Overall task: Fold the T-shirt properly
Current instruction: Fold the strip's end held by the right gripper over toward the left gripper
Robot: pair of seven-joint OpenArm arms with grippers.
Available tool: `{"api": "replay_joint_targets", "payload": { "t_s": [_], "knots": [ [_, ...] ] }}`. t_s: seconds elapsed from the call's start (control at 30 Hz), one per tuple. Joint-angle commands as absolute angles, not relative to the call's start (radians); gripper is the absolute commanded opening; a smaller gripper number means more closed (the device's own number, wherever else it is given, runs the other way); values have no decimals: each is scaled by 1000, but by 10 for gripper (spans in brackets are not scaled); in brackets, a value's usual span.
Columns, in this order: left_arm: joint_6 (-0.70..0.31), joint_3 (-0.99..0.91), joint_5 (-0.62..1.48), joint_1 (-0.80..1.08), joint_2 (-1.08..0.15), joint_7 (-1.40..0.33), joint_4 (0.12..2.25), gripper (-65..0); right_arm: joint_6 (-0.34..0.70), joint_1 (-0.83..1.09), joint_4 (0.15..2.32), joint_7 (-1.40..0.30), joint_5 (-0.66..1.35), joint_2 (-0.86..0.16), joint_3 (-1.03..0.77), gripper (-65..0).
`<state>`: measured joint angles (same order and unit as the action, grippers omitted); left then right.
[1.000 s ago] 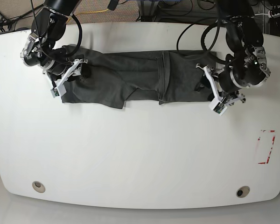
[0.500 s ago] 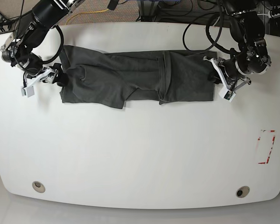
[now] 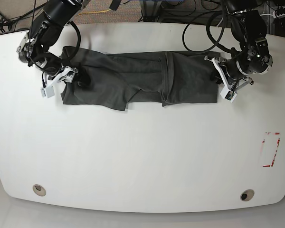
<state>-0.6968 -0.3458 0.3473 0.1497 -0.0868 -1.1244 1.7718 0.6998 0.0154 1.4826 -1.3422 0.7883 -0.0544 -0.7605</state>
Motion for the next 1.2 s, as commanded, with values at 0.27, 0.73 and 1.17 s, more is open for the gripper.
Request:
{"api": "replay_joint_targets", "payload": {
  "t_s": [0.27,0.73,1.17],
  "knots": [
    [-698,-346,357,133,-96,-1099,1656,-582,698,24,1552,-1314,776,-13,-685,-360],
    [-698,-280,257,102,-93,-1072,1573,-582,698,42,1802,-1334,786,-12,-679,-650],
    [-698,-217,249,101,-79,-1067,1564,-582,698,45,1906,-1337,877,136,-394,-650]
  ]
}}
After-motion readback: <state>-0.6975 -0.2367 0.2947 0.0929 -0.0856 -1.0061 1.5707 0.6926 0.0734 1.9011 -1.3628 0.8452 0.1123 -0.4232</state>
